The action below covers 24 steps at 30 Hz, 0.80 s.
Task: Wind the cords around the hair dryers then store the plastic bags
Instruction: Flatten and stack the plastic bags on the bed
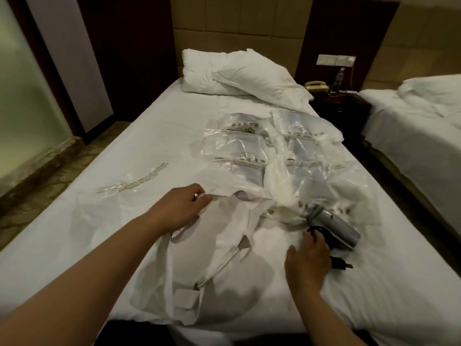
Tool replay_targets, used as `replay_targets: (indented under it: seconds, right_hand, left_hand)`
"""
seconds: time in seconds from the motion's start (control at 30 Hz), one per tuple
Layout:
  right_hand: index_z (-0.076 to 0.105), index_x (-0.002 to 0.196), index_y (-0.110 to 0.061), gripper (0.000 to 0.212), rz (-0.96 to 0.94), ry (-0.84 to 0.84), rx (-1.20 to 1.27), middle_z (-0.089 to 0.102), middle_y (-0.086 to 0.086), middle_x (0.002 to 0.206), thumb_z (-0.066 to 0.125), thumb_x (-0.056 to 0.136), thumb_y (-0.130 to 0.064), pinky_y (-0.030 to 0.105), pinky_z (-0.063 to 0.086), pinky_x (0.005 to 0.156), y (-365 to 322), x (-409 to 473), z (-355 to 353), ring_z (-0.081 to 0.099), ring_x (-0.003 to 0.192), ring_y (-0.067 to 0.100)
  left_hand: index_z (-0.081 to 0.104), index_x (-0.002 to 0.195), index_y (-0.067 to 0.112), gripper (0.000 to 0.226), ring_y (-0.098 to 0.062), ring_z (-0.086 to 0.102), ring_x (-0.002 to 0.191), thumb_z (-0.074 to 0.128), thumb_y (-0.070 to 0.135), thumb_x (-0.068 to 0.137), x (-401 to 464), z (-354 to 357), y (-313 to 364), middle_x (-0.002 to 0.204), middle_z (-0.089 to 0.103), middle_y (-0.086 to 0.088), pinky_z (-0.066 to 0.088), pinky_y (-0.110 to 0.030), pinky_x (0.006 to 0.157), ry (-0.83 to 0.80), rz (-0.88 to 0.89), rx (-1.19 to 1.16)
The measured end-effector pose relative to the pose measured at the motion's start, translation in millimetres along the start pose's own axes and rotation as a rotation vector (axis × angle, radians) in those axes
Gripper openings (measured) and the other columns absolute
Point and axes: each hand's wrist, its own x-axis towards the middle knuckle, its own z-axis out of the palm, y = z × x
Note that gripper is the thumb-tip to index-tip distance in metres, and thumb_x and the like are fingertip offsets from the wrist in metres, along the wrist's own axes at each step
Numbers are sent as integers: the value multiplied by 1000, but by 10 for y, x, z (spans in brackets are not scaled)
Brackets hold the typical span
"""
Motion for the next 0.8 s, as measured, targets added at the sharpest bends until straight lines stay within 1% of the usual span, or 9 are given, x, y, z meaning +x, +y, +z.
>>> replay_targets:
  seconds: [0.13,0.2,0.3,0.4,0.47,0.53,0.63,0.7,0.8]
  right_hand:
    - [24,140,3,84,592,-170,178,25,24,143,68,81,-38,53,36,96,306,170,-75,36,123,44]
    - [19,138,8,91,838,-141,414,21,25,142,72,79,-36,52,38,97,315,254,-102,37,124,44]
    - [9,143,10,99,1004,-99,624,19,26,149,73,79,-30,47,32,105,393,339,-15,29,134,38]
    - [26,143,4,81,1145,-83,913,38,20,144,68,83,-31,47,38,106,437,311,117,41,129,34]
    - [48,126,-7,46,1245,-82,1141,57,11,121,66,87,-24,41,52,84,439,342,141,59,100,28]
    - [55,103,-13,19,1222,-158,1268,62,4,89,64,87,-17,28,49,52,422,361,86,57,68,19]
    - [57,93,-15,4,1160,-249,1386,64,1,56,57,91,-13,17,42,36,470,340,8,55,49,12]
    - [54,97,-16,11,1104,-208,1431,65,7,59,54,90,-7,13,36,31,543,271,7,50,32,6]
    - [38,123,-31,52,956,-101,1363,55,10,75,52,86,3,13,33,32,588,134,-10,40,26,5]
  left_hand:
    - [59,107,19,31,-19,55,88,41,42,97,-19,75,-9,95,62,-2,41,-32,78,-53,-10,10]
    - [58,107,19,31,-19,54,89,40,42,98,-38,95,-33,96,62,-2,41,-32,79,-68,-12,29]
    - [59,105,18,30,-16,52,82,41,41,98,-44,96,-69,85,59,2,39,-31,75,-56,-32,6]
    - [60,102,17,30,-11,50,74,41,39,98,-32,103,-88,78,56,5,37,-29,69,-22,-45,-32]
    - [59,101,18,28,-11,50,74,41,39,98,-24,124,-90,79,56,5,38,-30,70,-22,-41,-40]
    - [58,101,21,26,-12,51,77,41,40,98,-20,149,-96,83,58,4,38,-29,70,-39,-29,-23]
    - [58,102,21,25,-13,52,79,40,39,98,-15,163,-111,87,59,1,38,-28,70,-51,-21,-14]
    - [58,102,20,26,-13,52,79,40,39,98,-14,161,-119,88,60,0,38,-26,69,-45,-27,-28]
    - [59,100,19,26,-12,51,75,41,38,98,-11,177,-111,84,58,2,37,-26,65,-24,-41,-68]
